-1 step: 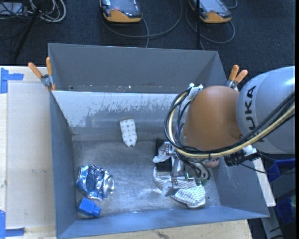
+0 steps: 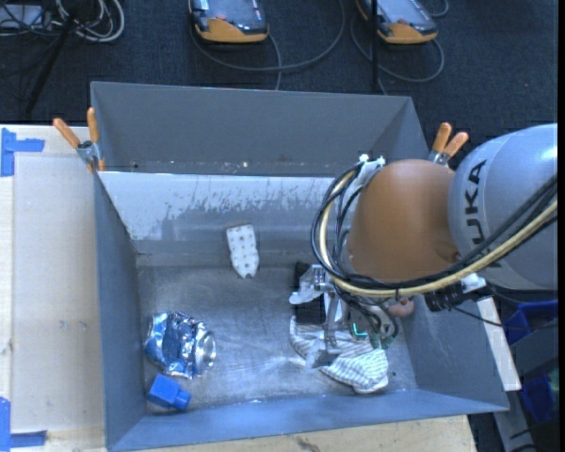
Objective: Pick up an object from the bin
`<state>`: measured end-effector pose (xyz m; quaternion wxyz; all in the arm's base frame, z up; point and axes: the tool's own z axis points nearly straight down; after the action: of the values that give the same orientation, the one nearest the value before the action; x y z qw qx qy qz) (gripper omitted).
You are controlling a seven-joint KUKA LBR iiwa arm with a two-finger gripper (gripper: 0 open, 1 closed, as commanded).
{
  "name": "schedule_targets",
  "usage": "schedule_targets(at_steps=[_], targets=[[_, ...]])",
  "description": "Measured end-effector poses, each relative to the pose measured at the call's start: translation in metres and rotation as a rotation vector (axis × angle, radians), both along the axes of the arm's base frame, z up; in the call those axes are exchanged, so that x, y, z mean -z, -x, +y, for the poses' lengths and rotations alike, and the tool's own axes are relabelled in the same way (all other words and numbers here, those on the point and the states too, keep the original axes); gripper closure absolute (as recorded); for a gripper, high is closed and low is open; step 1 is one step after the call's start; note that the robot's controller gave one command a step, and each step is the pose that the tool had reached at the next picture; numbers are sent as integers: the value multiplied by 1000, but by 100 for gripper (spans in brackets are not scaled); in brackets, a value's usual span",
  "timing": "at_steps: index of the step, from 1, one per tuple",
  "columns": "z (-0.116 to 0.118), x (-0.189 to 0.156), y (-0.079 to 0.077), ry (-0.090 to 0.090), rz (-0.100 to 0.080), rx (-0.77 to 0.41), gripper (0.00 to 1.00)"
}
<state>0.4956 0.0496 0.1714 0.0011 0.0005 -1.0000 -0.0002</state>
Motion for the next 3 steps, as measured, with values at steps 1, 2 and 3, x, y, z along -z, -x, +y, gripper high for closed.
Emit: schedule_targets(at_steps=[1,2,3], targets=[[-24,18,-28,-1,-5,-50,0],[-45,88,-69,-2,-17,-123,100],[-45,88,-69,-2,-17,-123,100]])
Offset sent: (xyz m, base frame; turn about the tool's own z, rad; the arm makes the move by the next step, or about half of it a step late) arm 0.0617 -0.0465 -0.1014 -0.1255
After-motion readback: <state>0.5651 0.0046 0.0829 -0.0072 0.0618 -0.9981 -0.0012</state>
